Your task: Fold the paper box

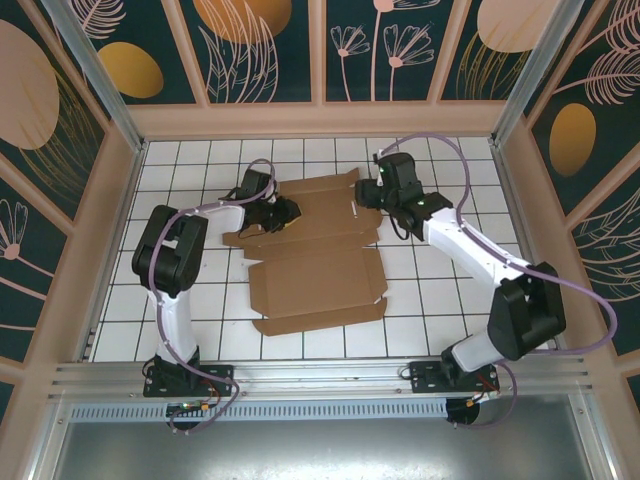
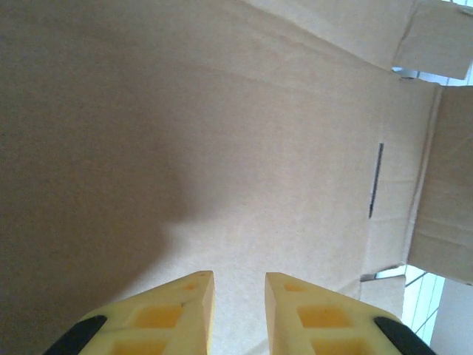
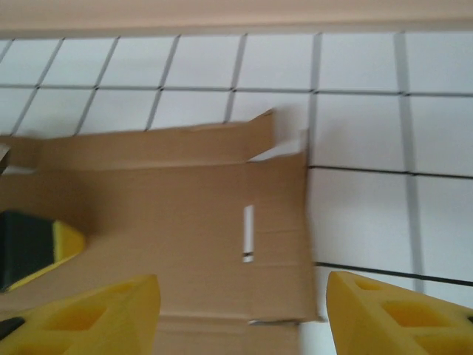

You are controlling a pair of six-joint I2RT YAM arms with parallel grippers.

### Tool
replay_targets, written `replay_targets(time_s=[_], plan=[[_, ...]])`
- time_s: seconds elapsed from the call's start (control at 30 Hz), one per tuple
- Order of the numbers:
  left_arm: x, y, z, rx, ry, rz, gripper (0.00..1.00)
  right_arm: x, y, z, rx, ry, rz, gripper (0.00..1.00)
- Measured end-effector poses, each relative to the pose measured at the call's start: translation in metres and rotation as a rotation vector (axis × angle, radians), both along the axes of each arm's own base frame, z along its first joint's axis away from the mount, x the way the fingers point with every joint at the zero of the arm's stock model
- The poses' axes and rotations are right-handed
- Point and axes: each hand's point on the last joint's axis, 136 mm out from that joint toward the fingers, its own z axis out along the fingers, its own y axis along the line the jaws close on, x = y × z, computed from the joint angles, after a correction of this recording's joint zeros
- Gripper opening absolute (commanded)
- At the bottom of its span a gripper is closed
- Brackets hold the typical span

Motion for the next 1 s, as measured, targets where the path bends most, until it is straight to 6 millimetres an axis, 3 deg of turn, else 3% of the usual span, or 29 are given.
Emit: replay_targets(time_s=[0.1, 0.2, 0.3, 0.53, 0.73, 1.0], plan=[[-0.007, -0.007, 0.016, 0.004, -0.018, -0.019, 0.3, -0.008, 0.013, -0.045, 0.023, 0.117, 0.055, 0.61], [-0.022, -0.016, 0.031, 0.005, -0.048, -0.044, 0.31, -0.017, 0.015, -0.089, 0.009, 0.23, 0.061, 0.63], [-0.041, -0.019, 0.026, 0.02, -0.032, -0.063, 0.31, -0.018, 0.009, -0.113, -0.008, 0.288, 0.032, 0.66], [-0.059, -0.004, -0.025, 0.094, 0.079, -0.047, 0.3, -0.011, -0.008, -0.131, -0.027, 0.322, -0.027, 0.7], [-0.055, -0.003, -0.024, 0.091, 0.071, -0.042, 0.3, -0.014, -0.017, -0.146, -0.032, 0.361, -0.045, 0.71], [-0.055, -0.003, -0.024, 0.091, 0.071, -0.042, 0.29, -0.03, -0.008, -0.162, 0.024, 0.424, -0.01, 0.71]])
